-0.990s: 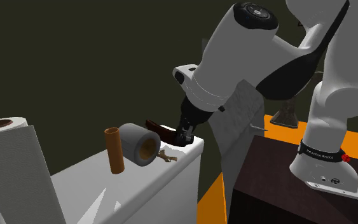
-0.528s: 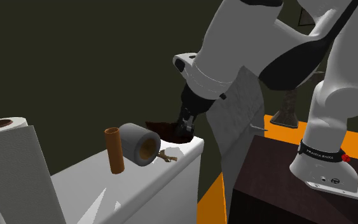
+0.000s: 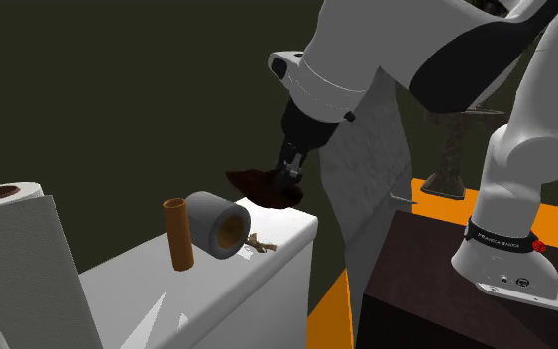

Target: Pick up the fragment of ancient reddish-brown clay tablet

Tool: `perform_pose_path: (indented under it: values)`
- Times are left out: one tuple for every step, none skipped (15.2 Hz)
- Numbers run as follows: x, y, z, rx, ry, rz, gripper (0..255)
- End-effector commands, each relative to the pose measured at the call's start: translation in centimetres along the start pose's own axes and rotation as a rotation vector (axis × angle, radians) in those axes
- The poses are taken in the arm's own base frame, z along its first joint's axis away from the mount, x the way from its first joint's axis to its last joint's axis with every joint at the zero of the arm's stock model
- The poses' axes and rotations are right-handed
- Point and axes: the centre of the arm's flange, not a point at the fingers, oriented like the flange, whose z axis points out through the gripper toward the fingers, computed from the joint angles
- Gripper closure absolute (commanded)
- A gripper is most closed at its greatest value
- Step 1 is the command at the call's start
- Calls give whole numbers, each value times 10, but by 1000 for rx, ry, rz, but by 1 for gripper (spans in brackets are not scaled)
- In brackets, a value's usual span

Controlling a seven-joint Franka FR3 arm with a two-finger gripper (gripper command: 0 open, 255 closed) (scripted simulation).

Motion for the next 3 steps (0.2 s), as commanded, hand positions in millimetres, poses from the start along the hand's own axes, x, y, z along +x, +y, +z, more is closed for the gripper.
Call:
perform_pose_path:
  values:
    - [3,5,-10,0,0,0,255]
    - [3,6,-10,0,0,0,255]
    - [3,6,-10,0,0,0,255]
